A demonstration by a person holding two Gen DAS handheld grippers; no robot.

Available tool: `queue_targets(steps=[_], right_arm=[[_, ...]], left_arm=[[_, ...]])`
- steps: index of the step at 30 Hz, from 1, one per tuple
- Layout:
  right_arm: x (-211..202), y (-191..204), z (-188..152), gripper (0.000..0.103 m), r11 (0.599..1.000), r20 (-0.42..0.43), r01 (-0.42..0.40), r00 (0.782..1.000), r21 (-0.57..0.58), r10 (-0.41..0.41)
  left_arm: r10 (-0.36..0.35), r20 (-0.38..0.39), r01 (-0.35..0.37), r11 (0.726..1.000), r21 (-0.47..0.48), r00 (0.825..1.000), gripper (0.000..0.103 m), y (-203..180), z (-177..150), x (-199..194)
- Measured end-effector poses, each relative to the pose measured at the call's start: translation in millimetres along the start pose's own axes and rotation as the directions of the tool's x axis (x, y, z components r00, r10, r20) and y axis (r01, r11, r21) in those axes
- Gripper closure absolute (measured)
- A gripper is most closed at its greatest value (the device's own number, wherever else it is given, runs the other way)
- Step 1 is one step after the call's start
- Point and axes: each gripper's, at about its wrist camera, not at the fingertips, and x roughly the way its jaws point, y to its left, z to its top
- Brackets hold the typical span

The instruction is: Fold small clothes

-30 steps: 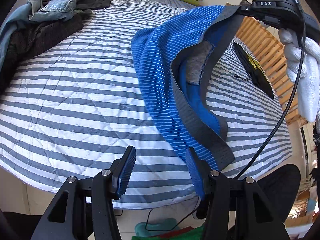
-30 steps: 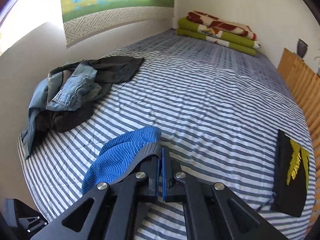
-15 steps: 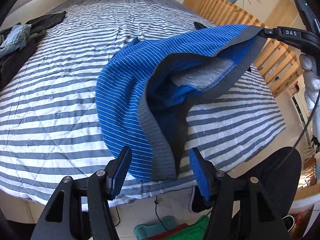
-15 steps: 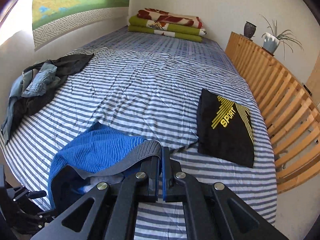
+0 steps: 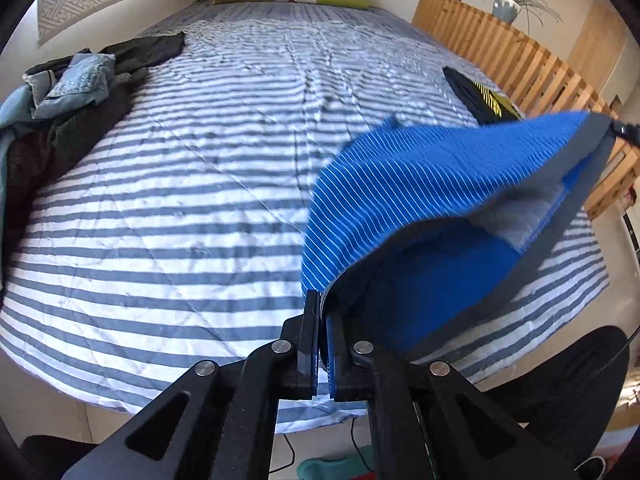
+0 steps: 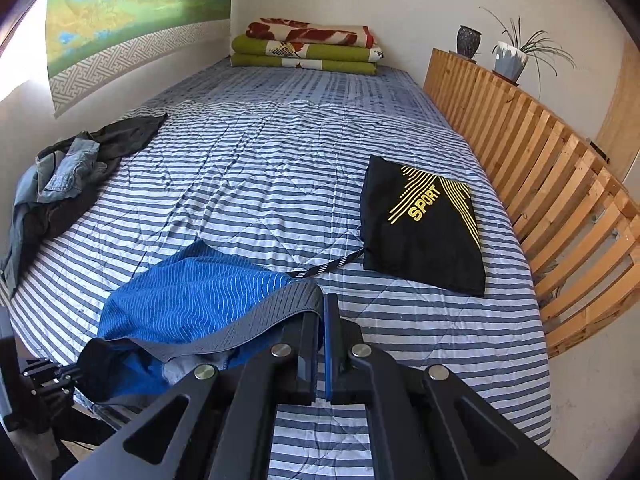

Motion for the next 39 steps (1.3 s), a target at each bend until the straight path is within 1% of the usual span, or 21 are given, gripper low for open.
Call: queue_targets(steps=[2, 4, 6, 9, 12, 14, 15, 17, 18, 20, 22, 24, 26, 27, 29, 30, 33, 35, 36, 37, 39], right_arm=[[-14, -3, 2, 0.101, 1.000, 0.023, -0.003, 1.000, 0.014, 0.002], [-33, -4, 3, 0.101, 1.000, 0.055, -0.016, 0.998, 0.023, 0.015], [-55, -4, 3, 0.101, 0.999, 0.095, -0.037, 0.995, 0.031, 0.034], [-93, -1, 1, 0.101, 0.996, 0.159, -0.077, 0.985, 0.039, 0.070], [-128, 4, 0, 0.101, 0.990, 0.215, -0.129, 0.970, 0.053, 0.115], [-146, 6, 1, 0.101, 0.988, 0.250, -0.148, 0.959, 0.053, 0.130], [-151, 7, 3, 0.101, 0.987, 0.261, -0.155, 0.956, 0.052, 0.137], [-148, 10, 10, 0.101, 0.984, 0.253, -0.173, 0.955, 0.054, 0.154], [-140, 10, 14, 0.101, 0.981, 0.237, -0.183, 0.958, 0.059, 0.164], [-109, 16, 24, 0.101, 0.982, 0.183, -0.179, 0.969, 0.066, 0.165], [-63, 21, 32, 0.101, 0.983, 0.113, -0.163, 0.982, 0.082, 0.154], [-5, 22, 40, 0.101, 0.978, 0.019, -0.172, 0.985, 0.121, 0.171], [56, 24, 47, 0.101, 0.971, -0.076, -0.169, 0.980, 0.168, 0.184], [84, 24, 49, 0.101, 0.973, -0.111, -0.148, 0.979, 0.174, 0.169], [136, 24, 52, 0.101, 0.973, -0.175, -0.130, 0.971, 0.193, 0.164], [158, 23, 52, 0.101, 0.970, -0.203, -0.122, 0.965, 0.209, 0.165], [208, 20, 51, 0.101, 0.964, -0.252, -0.119, 0.951, 0.237, 0.179], [227, 15, 50, 0.101, 0.956, -0.264, -0.119, 0.945, 0.267, 0.191], [233, 14, 50, 0.100, 0.951, -0.266, -0.136, 0.940, 0.277, 0.212], [237, 13, 50, 0.098, 0.946, -0.268, -0.157, 0.934, 0.285, 0.236], [240, 11, 50, 0.081, 0.932, -0.266, -0.211, 0.919, 0.293, 0.291]], left_arm=[[-0.004, 0.058, 0.005, 1.000, -0.006, 0.998, 0.101, 15, 14, -35], [-0.029, 0.119, 0.030, 0.999, -0.009, 0.992, 0.101, 30, 33, -74], [-0.041, 0.185, 0.043, 0.999, -0.004, 0.982, 0.101, 38, 45, -118], [-0.059, 0.272, 0.058, 0.998, 0.014, 0.961, 0.101, 47, 66, -178], [-0.091, 0.318, 0.082, 0.996, 0.041, 0.944, 0.101, 54, 79, -230], [-0.103, 0.315, 0.091, 0.994, 0.054, 0.944, 0.101, 60, 93, -245], [-0.105, 0.299, 0.094, 0.994, 0.053, 0.948, 0.101, 64, 102, -242], [-0.093, 0.252, 0.085, 0.996, 0.041, 0.963, 0.101, 70, 119, -227], [-0.088, 0.216, 0.084, 0.996, 0.027, 0.972, 0.101, 75, 129, -209], [-0.090, 0.124, 0.093, 0.995, -0.022, 0.988, 0.101, 89, 148, -158], [-0.069, 0.036, 0.071, 0.995, -0.074, 0.997, 0.101, 105, 166, -95], [-0.045, -0.035, 0.041, 0.992, -0.116, 0.998, 0.101, 117, 181, -32], [-0.063, -0.100, 0.047, 0.986, -0.160, 0.993, 0.101, 127, 194, 23], [-0.065, -0.116, 0.044, 0.983, -0.177, 0.991, 0.101, 129, 199, 47], [-0.043, -0.149, 0.018, 0.986, -0.167, 0.988, 0.101, 130, 210, 86], [-0.054, -0.165, 0.026, 0.985, -0.172, 0.985, 0.101, 131, 214, 103], [-0.047, -0.196, 0.011, 0.983, -0.181, 0.979, 0.096, 134, 222, 135], [-0.064, -0.226, 0.016, 0.978, -0.209, 0.972, 0.074, 139, 226, 149], [-0.084, -0.219, 0.034, 0.974, -0.222, 0.972, 0.052, 142, 227, 150], [-0.097, -0.201, 0.050, 0.973, -0.227, 0.975, 0.037, 145, 230, 148], [-0.108, -0.158, 0.068, 0.969, -0.238, 0.981, 0.030, 152, 233, 139]])
